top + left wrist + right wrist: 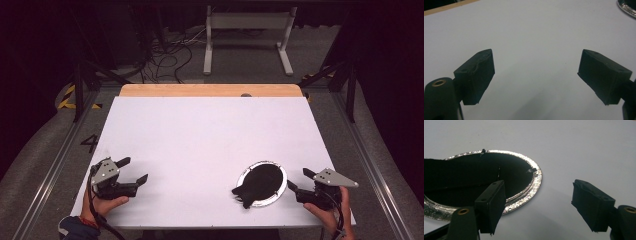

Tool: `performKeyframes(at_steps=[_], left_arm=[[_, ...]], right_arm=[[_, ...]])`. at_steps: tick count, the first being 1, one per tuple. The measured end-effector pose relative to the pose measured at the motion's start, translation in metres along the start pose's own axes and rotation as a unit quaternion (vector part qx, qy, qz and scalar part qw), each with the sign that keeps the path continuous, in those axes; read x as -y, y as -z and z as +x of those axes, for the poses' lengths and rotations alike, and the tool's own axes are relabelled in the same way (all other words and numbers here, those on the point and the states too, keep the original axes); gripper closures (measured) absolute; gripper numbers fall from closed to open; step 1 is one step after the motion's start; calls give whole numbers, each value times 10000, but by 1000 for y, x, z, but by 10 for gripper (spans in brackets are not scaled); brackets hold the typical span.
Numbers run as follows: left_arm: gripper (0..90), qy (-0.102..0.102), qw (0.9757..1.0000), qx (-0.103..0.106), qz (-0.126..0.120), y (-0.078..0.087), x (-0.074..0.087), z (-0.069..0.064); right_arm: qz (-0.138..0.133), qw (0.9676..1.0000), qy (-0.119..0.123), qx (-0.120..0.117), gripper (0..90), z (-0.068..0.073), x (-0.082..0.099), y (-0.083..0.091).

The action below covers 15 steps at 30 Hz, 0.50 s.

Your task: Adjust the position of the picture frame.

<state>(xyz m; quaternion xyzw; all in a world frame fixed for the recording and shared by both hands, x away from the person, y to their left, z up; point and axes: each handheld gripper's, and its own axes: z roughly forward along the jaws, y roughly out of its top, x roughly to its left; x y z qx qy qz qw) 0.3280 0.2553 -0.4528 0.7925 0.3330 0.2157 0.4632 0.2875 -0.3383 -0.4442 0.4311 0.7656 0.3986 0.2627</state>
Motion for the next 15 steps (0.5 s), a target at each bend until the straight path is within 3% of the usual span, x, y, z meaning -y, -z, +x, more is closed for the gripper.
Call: performKeyframes(at_steps=[2,4,8,15], left_arm=[[147,-90,9999,-89,67,0,-1,-3],[157,-55,9999,-104,73,1,0,-4],[211,33,9998,19,-204,4,3,-5],[233,-101,9999,-32,-36,0,2,-9]], right_arm=[[124,9997,114,-180,276,3,0,-1],[284,9987,314,-294,286,6,-1,-3],[419,9976,312,-456,259,9,-2,-7],[709,9954,309,-560,245,18,7,-10]])
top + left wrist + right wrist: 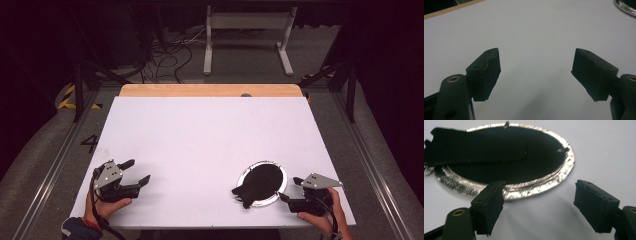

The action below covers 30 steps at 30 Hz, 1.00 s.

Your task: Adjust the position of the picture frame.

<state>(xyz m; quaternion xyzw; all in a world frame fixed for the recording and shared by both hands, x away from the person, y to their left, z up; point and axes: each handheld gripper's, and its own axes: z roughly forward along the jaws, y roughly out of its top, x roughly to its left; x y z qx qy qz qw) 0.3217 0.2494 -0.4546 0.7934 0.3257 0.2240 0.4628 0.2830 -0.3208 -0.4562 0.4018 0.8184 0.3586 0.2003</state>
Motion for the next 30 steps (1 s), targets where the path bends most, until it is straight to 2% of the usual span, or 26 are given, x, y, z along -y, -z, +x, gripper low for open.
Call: performKeyframes(at_steps=[4,5,6,7,10,12,15,16,20,25,30], left_arm=[[225,56,9999,-131,47,-3,0,1],[233,86,9999,-132,37,-3,-1,2],[233,118,9998,-143,15,-4,-1,1],[248,119,9999,-111,28,-4,-2,1],[266,-20,9999,-22,125,-8,-2,-2],[311,-57,9998,64,164,-10,-3,-3],[442,-115,9995,195,216,-12,-4,-4],[442,-140,9994,243,223,-12,-5,-5],[601,-266,9982,449,305,-14,-6,-8],[714,-103,9983,462,345,-14,-7,-6],[781,-220,9977,508,379,-15,-8,-7]], right_arm=[[58,10000,-33,70,292,2,5,1],[35,10000,-43,62,346,3,6,2],[35,10000,-43,62,346,3,6,2],[38,10000,16,42,384,4,5,2],[39,10000,13,8,404,5,4,1],[34,10000,2,-45,448,5,4,1],[12,9999,57,-128,577,6,2,1],[12,9999,57,-128,577,6,2,1],[-8,9998,93,-186,666,9,1,-1],[-11,9998,102,-195,743,11,-1,-4],[-19,9998,125,-152,788,14,-4,-7]])
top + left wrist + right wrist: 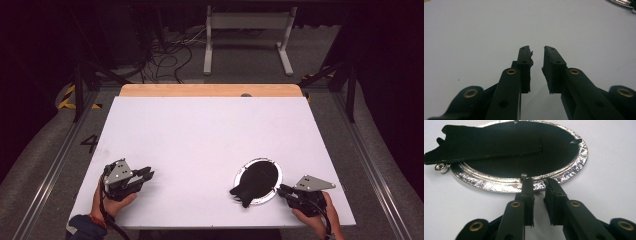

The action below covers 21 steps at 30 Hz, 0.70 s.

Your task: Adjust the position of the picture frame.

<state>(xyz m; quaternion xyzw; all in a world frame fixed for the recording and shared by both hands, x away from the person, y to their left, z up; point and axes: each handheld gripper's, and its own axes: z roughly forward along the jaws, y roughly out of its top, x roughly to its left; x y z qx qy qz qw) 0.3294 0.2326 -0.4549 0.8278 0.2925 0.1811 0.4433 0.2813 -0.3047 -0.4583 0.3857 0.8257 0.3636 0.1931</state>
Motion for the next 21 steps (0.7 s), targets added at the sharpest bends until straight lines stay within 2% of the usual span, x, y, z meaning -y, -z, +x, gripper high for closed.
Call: performKeyframes(at_steps=[11,21], left_arm=[[848,-298,9990,266,192,-14,-11,-11],[867,-393,9980,411,293,-24,-17,-17]], right_arm=[[9,10000,14,-55,863,7,-7,-8],[28,10000,81,-12,886,14,-14,-16]])
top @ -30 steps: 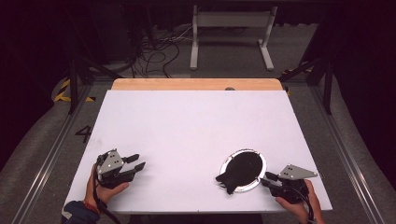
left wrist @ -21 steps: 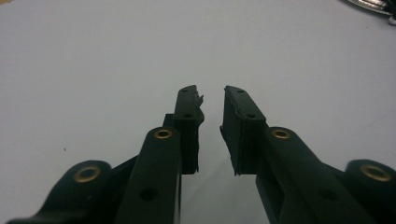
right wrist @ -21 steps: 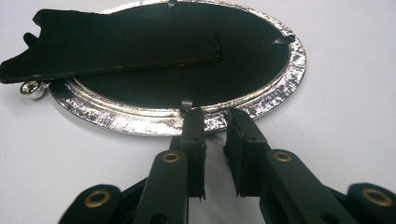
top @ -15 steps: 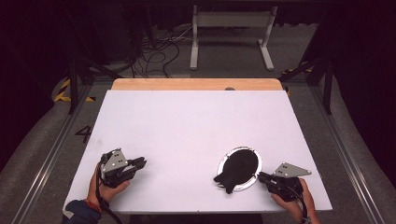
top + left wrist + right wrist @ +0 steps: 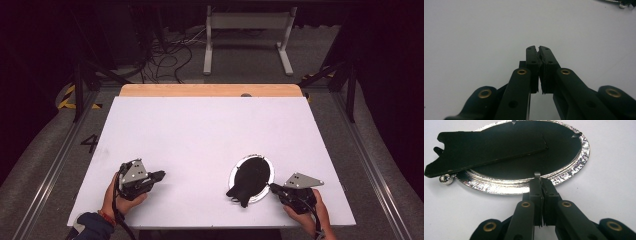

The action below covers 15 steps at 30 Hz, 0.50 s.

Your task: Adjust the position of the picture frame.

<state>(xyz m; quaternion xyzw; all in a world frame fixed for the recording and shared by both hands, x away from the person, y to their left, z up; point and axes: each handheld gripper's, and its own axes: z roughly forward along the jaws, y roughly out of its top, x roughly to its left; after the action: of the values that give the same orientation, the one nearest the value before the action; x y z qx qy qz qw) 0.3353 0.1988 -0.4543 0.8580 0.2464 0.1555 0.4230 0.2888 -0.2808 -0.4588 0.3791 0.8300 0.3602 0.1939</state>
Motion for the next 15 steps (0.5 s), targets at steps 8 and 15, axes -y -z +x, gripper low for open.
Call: performKeyframes(at_steps=[8,15], left_arm=[[864,-124,9998,132,99,-13,-8,-6],[862,-275,9991,295,144,-28,-20,-14]], right_arm=[[-8,10000,-24,-18,894,4,-4,-5],[-2,10000,-73,-6,900,9,-11,-13]])
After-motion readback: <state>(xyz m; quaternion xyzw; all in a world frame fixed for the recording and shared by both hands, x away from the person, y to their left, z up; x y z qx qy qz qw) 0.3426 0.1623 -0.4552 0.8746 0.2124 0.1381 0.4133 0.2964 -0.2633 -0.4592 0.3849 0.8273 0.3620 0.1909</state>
